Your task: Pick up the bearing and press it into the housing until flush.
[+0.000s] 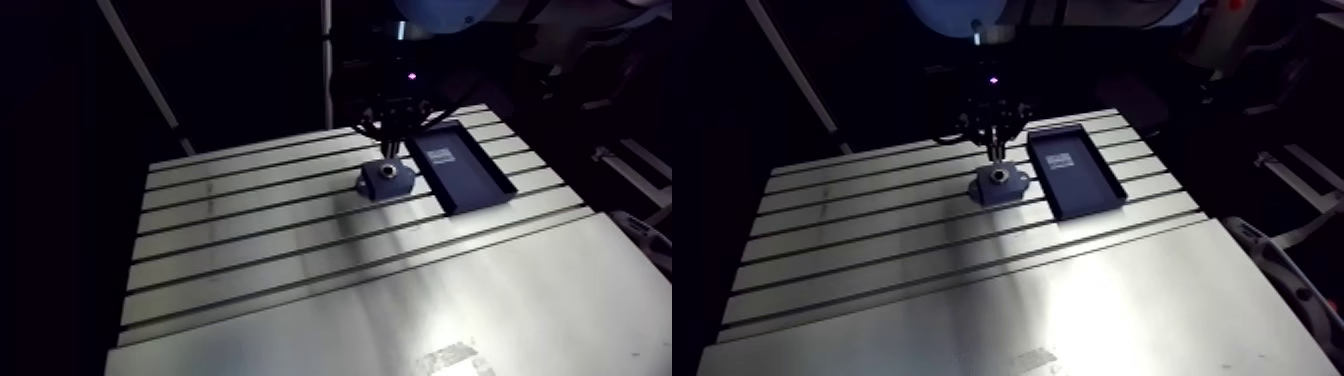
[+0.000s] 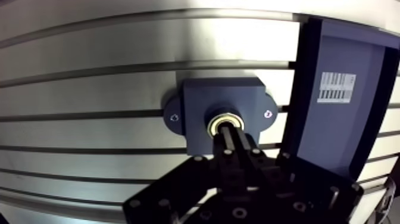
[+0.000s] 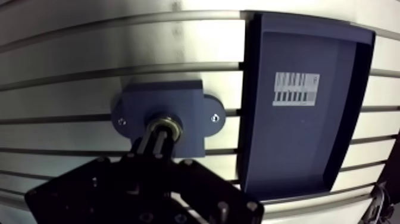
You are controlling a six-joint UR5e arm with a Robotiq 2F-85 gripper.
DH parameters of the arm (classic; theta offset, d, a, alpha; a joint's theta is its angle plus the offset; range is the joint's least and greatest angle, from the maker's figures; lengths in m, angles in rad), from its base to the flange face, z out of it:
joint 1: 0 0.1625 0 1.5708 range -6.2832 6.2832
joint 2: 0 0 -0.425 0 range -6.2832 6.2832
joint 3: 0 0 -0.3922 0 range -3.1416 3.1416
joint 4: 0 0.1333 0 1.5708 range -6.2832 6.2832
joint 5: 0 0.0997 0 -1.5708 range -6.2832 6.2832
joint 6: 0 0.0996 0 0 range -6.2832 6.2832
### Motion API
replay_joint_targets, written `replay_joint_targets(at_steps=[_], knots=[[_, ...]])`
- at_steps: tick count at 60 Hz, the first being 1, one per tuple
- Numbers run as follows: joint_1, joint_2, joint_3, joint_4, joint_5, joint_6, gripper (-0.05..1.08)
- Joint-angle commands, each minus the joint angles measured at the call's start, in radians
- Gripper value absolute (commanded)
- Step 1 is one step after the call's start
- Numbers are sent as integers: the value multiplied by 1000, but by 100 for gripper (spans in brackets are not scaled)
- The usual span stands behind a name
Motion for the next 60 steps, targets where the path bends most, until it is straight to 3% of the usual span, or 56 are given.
replay_joint_targets(at_steps=[1,60], knots=[[-2,3,12,-14,-3,-3,83],[-2,12,46,-50,-5,-9,82]])
